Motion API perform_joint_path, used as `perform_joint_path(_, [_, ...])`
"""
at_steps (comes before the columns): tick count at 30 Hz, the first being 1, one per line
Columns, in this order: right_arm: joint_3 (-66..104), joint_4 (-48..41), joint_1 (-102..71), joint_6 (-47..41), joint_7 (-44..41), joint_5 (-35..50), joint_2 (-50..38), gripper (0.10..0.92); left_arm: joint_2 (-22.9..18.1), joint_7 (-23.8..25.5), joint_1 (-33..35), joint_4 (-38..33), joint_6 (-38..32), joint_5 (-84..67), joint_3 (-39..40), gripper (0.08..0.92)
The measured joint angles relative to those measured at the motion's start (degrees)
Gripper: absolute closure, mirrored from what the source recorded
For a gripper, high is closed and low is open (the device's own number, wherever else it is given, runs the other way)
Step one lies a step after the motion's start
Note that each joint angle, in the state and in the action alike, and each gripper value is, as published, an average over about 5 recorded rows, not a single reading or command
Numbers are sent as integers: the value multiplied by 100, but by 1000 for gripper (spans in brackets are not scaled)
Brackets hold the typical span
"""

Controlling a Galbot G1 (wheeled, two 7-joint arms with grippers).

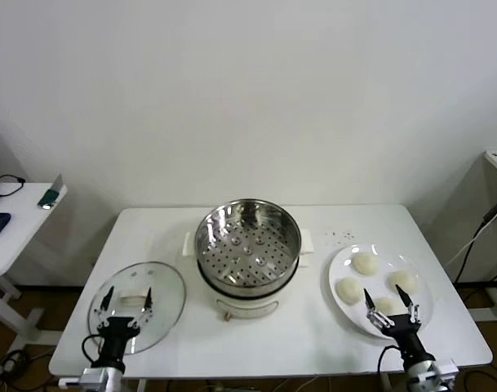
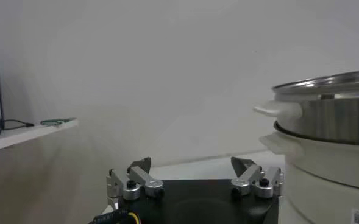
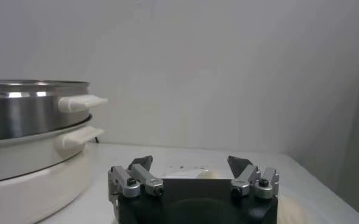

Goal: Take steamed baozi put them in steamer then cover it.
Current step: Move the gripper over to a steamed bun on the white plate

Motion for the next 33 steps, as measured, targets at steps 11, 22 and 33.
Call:
perform_joint_path(11, [-289,-401,941,-1115,-1359,-658,-1864,203,61,-19,82,-137,-55,-35,79,177])
perform_joint_path(22, [-2327,-1612,3428,-1418,-3436,-1728,-3531,203,95,-42,104,-148,-83,-59,120,177])
perform_joint_path(33, [-5833,-3017,6742,-1338,-4607,-2214,-3661,203,105,-68,77,-137,-27,-76,43,177])
